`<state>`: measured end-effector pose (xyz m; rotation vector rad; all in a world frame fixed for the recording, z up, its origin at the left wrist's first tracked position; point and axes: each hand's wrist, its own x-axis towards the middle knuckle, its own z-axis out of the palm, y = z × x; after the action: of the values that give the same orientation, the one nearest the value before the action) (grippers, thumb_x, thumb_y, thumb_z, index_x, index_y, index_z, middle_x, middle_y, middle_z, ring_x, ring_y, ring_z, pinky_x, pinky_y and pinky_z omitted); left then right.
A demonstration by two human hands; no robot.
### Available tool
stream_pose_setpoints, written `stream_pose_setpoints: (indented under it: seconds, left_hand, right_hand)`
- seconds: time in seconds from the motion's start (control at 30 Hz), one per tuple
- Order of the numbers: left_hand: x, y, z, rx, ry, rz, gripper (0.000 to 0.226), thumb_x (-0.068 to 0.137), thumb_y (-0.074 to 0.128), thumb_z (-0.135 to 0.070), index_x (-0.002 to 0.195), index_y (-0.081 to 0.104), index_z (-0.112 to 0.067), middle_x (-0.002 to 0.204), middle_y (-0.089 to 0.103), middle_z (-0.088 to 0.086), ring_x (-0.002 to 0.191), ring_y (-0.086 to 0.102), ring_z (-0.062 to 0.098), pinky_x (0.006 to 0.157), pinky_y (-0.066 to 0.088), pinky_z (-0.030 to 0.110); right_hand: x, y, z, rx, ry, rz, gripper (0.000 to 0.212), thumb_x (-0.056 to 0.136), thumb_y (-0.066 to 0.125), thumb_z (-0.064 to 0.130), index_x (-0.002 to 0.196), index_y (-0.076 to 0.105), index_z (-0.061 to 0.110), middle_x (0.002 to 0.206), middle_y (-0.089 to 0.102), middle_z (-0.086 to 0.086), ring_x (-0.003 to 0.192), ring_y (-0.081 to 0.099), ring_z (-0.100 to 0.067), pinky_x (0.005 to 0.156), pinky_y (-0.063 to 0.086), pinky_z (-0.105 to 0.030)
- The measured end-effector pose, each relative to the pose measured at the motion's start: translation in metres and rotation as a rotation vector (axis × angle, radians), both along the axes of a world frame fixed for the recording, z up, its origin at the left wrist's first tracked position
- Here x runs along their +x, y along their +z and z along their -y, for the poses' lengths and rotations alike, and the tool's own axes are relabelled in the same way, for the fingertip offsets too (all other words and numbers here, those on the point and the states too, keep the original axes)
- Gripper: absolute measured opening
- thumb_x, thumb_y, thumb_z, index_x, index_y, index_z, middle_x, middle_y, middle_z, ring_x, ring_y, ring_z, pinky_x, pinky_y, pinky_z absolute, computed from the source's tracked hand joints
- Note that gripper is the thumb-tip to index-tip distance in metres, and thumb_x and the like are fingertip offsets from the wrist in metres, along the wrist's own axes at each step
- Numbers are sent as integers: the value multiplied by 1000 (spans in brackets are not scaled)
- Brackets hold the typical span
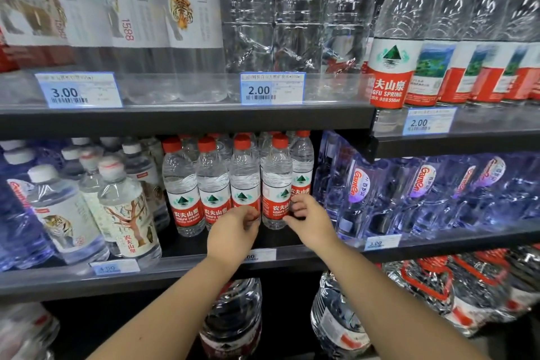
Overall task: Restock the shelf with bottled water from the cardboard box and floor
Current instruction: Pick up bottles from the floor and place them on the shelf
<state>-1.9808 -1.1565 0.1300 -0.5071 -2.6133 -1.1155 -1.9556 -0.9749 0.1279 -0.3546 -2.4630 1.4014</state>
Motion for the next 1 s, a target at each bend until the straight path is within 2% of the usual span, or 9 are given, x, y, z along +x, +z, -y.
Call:
stream_pose_setpoints:
  seconds: [0.07,0.17,0.27,0.37,0.47,0.6,0.73,0.9,1.0]
  left_hand:
    - [-3,0,12,-103,-8,-177,29,81,72,-16,108,68,-20,100,65,-3,97,60,17,79,52,31]
    - [-10,5,26,-160,51,-384,47,70,81,-13,113,61,-15,108,58,5,100,51,24,82,48,37]
    - [-16,10,33,-217,114,-469,61,64,85,-22,117,55,-18,121,53,11,107,48,30,89,43,44]
    - [-19,10,30,-361,37,-590,64,63,84,-22,119,52,-21,133,50,14,116,45,34,91,39,49]
    - [-21,11,18,-498,-83,-726,62,65,81,-20,120,53,-23,141,44,11,124,41,34,98,32,49]
    - [-29,6,0,-635,-142,-749,63,70,80,-25,129,57,-31,151,37,10,137,33,35,107,27,56]
    - [-36,2,-4,-730,-122,-725,79,70,82,-37,140,45,-40,157,22,6,142,22,37,110,19,58]
    - [-45,-3,4,-716,-123,-784,90,68,81,-20,143,37,-43,159,18,5,144,20,33,112,17,55]
    - [-44,-1,6,-706,-140,-792,83,70,79,-24,141,40,-42,158,21,6,144,22,32,111,22,55]
  right_hand:
    - [-4,3,6,-9,21,61,48,80,76,16,121,51,14,104,57,-1,95,59,-19,84,49,-31]
    - [-15,4,17,-13,-70,22,44,79,77,18,113,49,20,102,58,-2,88,61,-17,73,46,-27]
    - [-24,2,31,-8,-178,13,47,73,82,20,105,48,23,105,58,-1,90,61,-15,74,47,-30]
    - [-27,0,40,18,-218,-5,50,67,86,23,98,47,20,102,55,1,92,59,-17,80,51,-36]
    - [-24,2,32,-8,-127,-19,44,71,84,19,95,48,19,91,53,3,79,55,-12,70,45,-23]
    - [-17,10,5,-52,-252,-178,18,88,62,7,103,59,15,86,58,3,72,55,-8,71,45,-25]
    - [-33,12,-4,34,-237,-119,27,88,55,3,113,58,14,106,58,-9,76,53,-10,73,43,-23]
    - [-46,8,3,66,-136,-70,38,88,59,8,126,55,16,121,53,-10,100,61,-20,97,50,-38]
    - [-40,9,7,66,-130,-51,41,90,53,3,130,53,14,127,49,-9,110,58,-21,102,47,-37]
